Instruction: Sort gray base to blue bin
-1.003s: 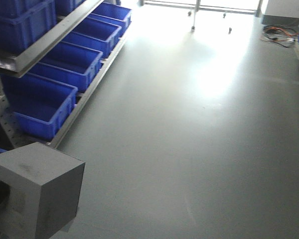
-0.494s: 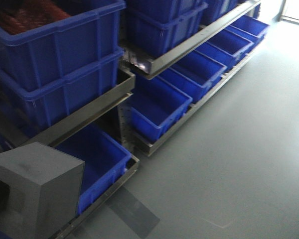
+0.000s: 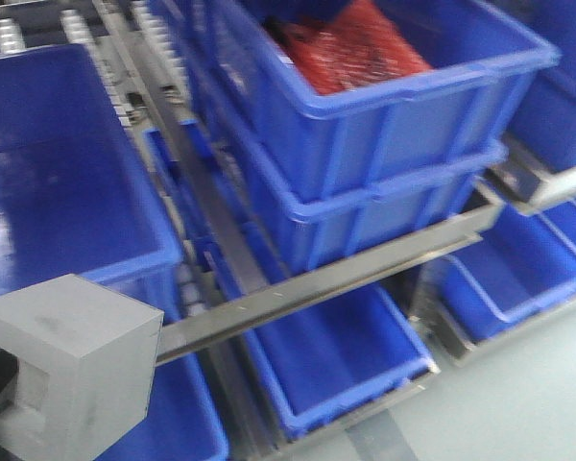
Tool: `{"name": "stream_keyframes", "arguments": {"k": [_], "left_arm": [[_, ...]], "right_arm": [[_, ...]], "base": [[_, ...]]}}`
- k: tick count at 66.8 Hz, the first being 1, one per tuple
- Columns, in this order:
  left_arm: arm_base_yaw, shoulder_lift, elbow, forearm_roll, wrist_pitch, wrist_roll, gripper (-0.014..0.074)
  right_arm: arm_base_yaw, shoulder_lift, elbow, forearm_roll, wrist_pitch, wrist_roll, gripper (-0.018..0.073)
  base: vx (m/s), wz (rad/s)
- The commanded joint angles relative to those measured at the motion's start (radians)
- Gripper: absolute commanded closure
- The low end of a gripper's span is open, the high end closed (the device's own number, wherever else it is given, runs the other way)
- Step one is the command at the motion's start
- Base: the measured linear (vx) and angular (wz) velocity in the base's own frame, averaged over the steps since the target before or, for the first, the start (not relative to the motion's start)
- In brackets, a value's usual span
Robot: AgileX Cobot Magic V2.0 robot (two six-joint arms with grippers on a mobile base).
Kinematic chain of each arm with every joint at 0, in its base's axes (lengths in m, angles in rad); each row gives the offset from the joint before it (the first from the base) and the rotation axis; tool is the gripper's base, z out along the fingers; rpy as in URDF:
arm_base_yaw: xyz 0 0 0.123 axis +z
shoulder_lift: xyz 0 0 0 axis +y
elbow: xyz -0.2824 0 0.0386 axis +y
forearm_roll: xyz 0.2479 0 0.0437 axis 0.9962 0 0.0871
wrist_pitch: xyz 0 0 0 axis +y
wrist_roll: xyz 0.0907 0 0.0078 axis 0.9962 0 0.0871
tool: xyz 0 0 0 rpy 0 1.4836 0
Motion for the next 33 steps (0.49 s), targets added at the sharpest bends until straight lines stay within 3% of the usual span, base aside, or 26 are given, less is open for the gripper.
{"name": "stream_keyframes", "arguments": {"k": [1,33], "left_arm": [[-0.006,0.002,-0.035,-0.001,-0.097,-0.008,0.0603],[-0.006,0.002,-0.035,-0.001,-0.097,-0.008,0.0603]], "right_arm": [[-0.005,-0.008,0.006,-0.008,-0.072,-0.007,0.0564],[-0.005,-0.008,0.006,-0.008,-0.073,-0.007,0.0564]], "base": [[0.19,0.77],[0.17,0.72]]}}
